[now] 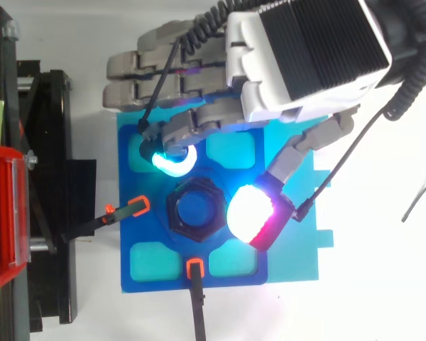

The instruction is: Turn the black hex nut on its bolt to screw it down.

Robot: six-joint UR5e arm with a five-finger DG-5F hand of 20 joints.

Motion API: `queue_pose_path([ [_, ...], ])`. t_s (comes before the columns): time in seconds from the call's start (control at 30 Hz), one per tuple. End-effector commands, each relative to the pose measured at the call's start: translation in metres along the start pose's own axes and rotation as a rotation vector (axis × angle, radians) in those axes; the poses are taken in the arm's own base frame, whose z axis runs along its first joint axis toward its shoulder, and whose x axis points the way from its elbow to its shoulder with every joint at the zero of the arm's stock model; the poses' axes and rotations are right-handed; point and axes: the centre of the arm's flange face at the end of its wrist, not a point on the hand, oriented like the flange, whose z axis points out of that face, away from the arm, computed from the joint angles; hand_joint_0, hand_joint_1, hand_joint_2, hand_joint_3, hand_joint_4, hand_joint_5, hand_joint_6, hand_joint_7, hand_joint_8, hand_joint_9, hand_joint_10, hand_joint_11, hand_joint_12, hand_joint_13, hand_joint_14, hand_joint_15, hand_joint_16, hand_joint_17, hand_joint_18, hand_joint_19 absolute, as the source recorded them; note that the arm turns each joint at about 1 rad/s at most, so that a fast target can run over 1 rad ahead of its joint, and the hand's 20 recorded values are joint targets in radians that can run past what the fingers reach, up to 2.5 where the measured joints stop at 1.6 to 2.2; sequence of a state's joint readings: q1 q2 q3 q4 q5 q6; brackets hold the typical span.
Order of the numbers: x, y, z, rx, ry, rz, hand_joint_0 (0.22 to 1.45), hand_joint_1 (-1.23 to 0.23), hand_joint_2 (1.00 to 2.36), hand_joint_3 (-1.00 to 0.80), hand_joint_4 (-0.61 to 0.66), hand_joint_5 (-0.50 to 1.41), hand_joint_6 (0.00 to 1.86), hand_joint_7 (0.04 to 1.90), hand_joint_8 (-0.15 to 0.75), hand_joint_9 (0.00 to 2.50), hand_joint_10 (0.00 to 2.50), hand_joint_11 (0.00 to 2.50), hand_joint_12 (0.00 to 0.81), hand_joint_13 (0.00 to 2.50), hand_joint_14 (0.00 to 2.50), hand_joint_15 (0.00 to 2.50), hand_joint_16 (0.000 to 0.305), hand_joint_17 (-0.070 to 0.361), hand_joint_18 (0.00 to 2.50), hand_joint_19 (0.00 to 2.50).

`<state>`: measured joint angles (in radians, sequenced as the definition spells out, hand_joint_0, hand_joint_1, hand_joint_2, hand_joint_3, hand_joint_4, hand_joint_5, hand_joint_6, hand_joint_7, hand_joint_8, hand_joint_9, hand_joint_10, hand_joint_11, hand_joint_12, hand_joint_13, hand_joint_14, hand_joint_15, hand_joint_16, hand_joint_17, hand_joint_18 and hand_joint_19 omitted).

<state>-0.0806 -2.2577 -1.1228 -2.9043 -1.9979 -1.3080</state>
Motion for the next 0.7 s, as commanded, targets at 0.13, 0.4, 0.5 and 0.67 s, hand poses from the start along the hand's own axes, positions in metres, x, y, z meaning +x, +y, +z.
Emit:
queue_pose_path([
  [0.13, -0.039, 0.012, 0.012, -0.017, -0.014, -0.019, 0.48, -0.39, 1.0, -0.5, 0.2, -0.19, 0.79, 0.83, 0.202, 0.25, 0.0, 0.0, 0.347, 0.28, 0.0, 0.0, 0.062, 0.139, 0.26, 0.3],
  [0.4, -0.026, 0.029, 0.029, -0.008, -0.044, -0.03, 0.48, -0.39, 1.0, -0.5, 0.2, -0.17, 0.76, 0.86, 0.204, 0.27, 0.0, 0.0, 0.348, 0.29, 0.0, 0.0, 0.062, 0.138, 0.28, 0.3],
  [0.5, -0.015, 0.036, 0.033, -0.005, -0.049, -0.03, 0.48, -0.4, 1.0, -0.5, 0.12, -0.13, 0.66, 1.05, 0.18, 0.33, 0.0, 0.0, 0.337, 0.3, 0.0, 0.0, 0.06, 0.135, 0.28, 0.3],
  [0.67, -0.005, 0.05, 0.045, -0.015, -0.08, -0.039, 0.49, -0.4, 1.0, -0.5, 0.09, -0.11, 0.63, 1.13, 0.163, 0.37, 0.0, 0.0, 0.333, 0.31, 0.0, 0.0, 0.059, 0.133, 0.28, 0.32],
])
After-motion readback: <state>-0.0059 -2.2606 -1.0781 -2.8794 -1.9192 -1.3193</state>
